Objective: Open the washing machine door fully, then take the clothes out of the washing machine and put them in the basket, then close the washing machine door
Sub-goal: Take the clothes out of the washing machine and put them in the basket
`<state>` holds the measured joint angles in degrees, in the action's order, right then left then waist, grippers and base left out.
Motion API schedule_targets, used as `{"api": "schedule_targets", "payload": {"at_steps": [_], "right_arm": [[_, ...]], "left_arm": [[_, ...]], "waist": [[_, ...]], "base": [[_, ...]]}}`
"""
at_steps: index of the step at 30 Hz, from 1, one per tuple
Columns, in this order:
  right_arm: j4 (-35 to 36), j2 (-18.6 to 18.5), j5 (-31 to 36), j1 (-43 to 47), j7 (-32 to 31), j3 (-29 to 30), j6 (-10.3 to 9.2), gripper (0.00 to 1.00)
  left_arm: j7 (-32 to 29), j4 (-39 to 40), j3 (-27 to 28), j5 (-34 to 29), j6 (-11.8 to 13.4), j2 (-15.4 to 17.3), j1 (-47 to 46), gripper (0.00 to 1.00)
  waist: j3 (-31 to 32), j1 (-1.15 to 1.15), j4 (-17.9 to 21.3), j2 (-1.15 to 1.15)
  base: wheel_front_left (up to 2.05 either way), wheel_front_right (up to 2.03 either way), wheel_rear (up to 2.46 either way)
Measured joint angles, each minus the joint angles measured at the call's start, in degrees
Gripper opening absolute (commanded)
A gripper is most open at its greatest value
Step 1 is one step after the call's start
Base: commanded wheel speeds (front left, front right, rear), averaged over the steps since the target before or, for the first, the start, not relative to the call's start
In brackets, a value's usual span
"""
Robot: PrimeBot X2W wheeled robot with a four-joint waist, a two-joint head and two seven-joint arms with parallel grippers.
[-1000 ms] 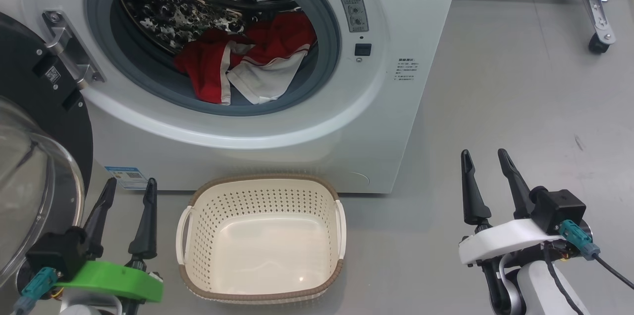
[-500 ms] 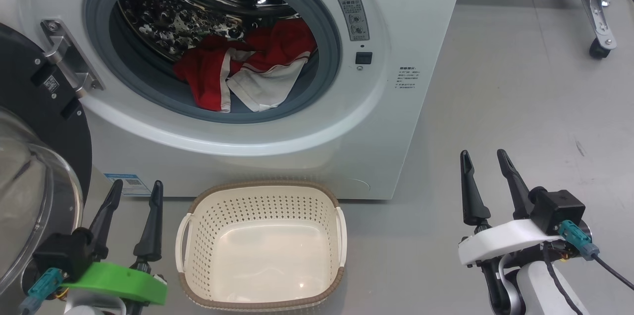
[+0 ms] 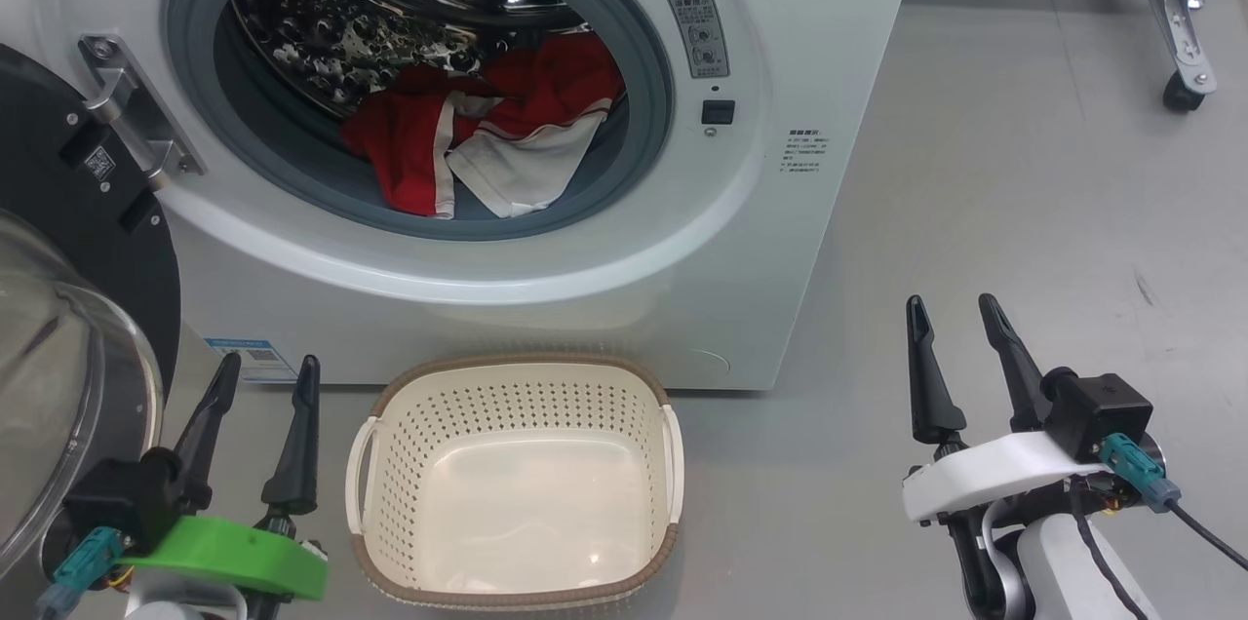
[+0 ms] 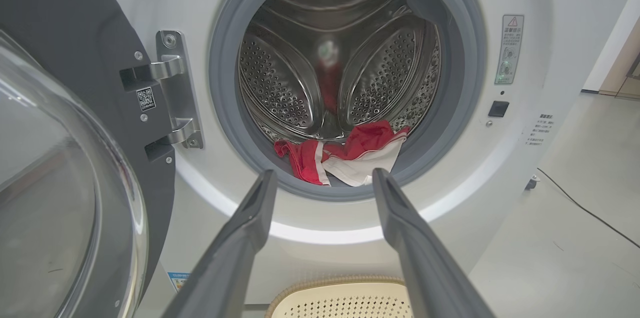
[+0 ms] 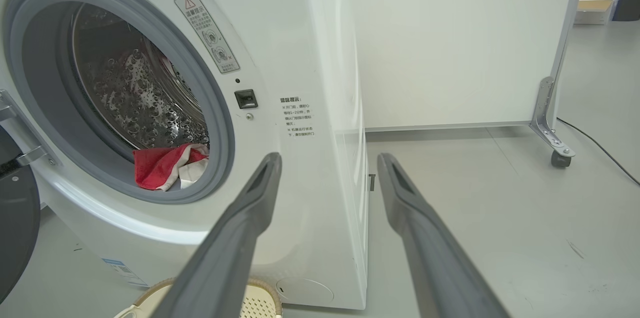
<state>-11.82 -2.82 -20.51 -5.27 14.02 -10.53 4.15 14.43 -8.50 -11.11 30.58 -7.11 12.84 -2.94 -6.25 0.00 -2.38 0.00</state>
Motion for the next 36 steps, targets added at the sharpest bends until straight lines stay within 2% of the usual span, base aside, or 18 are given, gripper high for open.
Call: {"api": "schedule_targets", "payload": {"at_steps": [22, 36], "right_arm": [[0.4, 0.0, -0.1, 0.0, 0.0, 0.1, 0.3, 1.0], [2.7, 0.0, 0.0, -0.1, 0.4, -1.3, -0.36, 1.0]], "left_arm": [[0.0, 0.6, 0.6, -0.2, 0.0, 0.8, 0.0, 1.0], [0.0, 2.9, 1.5, 0.0, 0.0, 2.8, -0.7, 1.0]], "waist": [[-1.4, 0.0, 0.5, 0.0], [-7.8, 0.0, 3.8, 0.0]], "base": [[0.0, 0.0, 0.0], [0.0, 0.0, 0.0]]}}
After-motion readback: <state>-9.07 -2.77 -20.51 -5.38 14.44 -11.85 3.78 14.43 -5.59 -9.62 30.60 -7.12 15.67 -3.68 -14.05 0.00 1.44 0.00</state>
